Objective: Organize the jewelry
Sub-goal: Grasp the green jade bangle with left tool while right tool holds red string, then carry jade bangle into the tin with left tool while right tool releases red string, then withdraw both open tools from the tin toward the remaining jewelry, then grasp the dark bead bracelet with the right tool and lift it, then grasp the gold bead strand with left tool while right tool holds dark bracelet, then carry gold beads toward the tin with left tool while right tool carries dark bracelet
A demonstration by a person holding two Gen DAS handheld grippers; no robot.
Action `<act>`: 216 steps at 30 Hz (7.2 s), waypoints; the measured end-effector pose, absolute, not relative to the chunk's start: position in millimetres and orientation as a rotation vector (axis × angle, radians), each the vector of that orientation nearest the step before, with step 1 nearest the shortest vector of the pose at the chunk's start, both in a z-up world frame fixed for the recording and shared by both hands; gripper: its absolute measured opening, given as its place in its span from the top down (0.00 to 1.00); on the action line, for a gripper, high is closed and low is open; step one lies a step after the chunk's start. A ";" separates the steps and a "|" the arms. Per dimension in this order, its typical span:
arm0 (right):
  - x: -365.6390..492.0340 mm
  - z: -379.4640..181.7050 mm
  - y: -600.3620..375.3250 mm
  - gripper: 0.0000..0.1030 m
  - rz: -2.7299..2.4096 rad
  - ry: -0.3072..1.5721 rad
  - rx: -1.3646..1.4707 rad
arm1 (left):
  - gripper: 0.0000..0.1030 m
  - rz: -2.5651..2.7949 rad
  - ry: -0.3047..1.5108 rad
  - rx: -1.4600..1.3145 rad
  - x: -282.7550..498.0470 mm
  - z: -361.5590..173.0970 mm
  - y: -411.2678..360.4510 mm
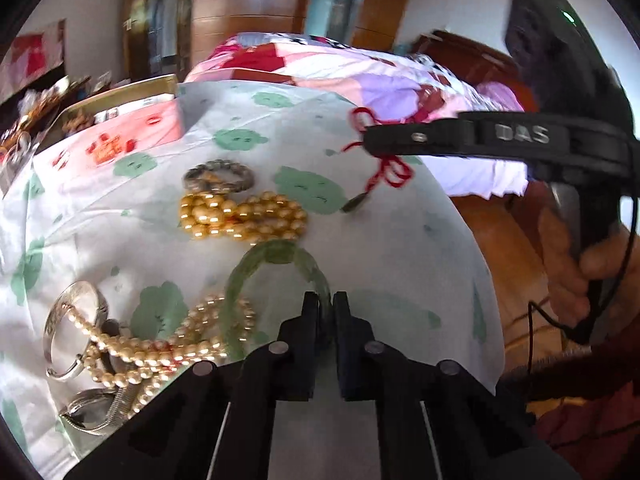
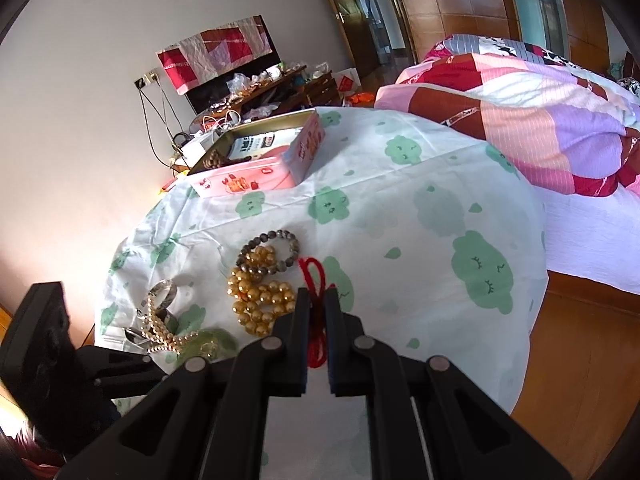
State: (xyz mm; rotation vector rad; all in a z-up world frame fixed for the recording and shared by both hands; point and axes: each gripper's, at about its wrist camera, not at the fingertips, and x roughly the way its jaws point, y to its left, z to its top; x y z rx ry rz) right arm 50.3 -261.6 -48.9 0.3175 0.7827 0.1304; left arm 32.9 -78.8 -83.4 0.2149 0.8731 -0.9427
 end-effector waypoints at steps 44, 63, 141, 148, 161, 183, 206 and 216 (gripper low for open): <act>186.6 18.2 -212.5 0.90 0.326 0.626 0.383 | 0.94 -0.647 0.579 -0.097 184.5 1.2 12.7; 298.1 -39.0 -216.6 0.87 0.331 0.739 0.515 | 0.94 -0.541 0.654 -0.019 309.4 -40.8 -26.9; 104.8 -58.7 -246.9 0.49 0.041 0.729 0.417 | 0.41 -0.309 0.768 -0.003 119.9 -65.8 22.1; 117.2 -74.2 -239.3 0.57 0.058 0.813 0.397 | 0.41 -0.284 0.771 -0.064 119.1 -65.0 41.7; 143.5 -80.8 -209.1 0.90 0.118 0.923 0.229 | 0.41 -0.365 0.755 -0.020 110.1 -56.0 25.1; 109.4 -43.2 -267.8 0.89 0.011 0.699 0.391 | 0.42 -0.616 0.979 0.078 113.6 -83.0 -102.4; 98.2 -18.9 -264.0 0.89 0.071 0.611 0.425 | 0.90 -0.628 0.712 -0.033 112.6 -21.1 -46.2; 101.8 -9.0 -254.3 0.89 0.119 0.594 0.439 | 0.90 -0.577 0.631 -0.091 120.5 0.8 -17.7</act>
